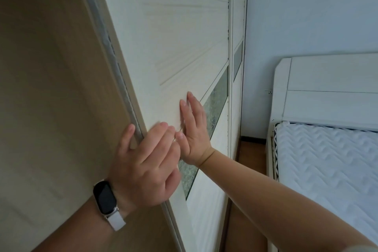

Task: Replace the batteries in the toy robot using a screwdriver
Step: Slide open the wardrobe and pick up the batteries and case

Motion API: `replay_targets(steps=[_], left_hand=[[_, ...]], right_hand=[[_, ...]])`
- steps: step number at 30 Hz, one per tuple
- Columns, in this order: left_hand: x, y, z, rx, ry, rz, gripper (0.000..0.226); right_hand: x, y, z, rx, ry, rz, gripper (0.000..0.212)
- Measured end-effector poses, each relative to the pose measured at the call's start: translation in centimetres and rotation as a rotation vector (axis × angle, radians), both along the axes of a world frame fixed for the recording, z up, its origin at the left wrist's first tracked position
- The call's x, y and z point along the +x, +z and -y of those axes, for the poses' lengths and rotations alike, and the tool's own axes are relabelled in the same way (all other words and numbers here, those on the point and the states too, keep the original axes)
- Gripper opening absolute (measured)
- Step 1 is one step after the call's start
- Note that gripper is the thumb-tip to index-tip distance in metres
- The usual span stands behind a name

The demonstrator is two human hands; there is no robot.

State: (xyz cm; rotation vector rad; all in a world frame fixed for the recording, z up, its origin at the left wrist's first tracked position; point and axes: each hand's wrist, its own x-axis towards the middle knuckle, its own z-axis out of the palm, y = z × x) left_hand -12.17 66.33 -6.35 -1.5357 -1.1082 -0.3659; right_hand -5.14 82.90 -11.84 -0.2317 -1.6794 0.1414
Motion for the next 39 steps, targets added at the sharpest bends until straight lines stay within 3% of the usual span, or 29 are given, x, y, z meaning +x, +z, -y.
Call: replay_targets(steps=[8,16,23,28,33,39], left_hand=[[0.0,0.0,-0.1,-0.018,0.036,-0.010,0.029],[1.3,-1.6,4.1,-0.188,0.033,0.047,0.033],[0.3,-7.0,12.5,-0.374,0.197,0.353,0.043],[-0.1,-10.9,18.9,-0.532,0.349,0.590,0.054],[0.2,-14.2,24.1,-0.593,0.465,0.783,0.058],[-0.1,-17.8,30.0,-0.636,0.617,0.943,0.061]], right_hand=[[0.2,-0.1,-0.1,-0.011,-0.008,0.026,0.060],[4.6,0.8,3.4,-0.159,-0.075,0.315,0.060],[10.3,-1.2,9.9,-0.187,-0.178,0.598,0.058],[12.3,-3.6,15.7,-0.130,-0.120,0.697,0.056],[12.3,-6.3,21.4,-0.048,-0.041,0.873,0.055],[9.8,-9.4,25.6,-0.085,0.002,1.183,0.061]])
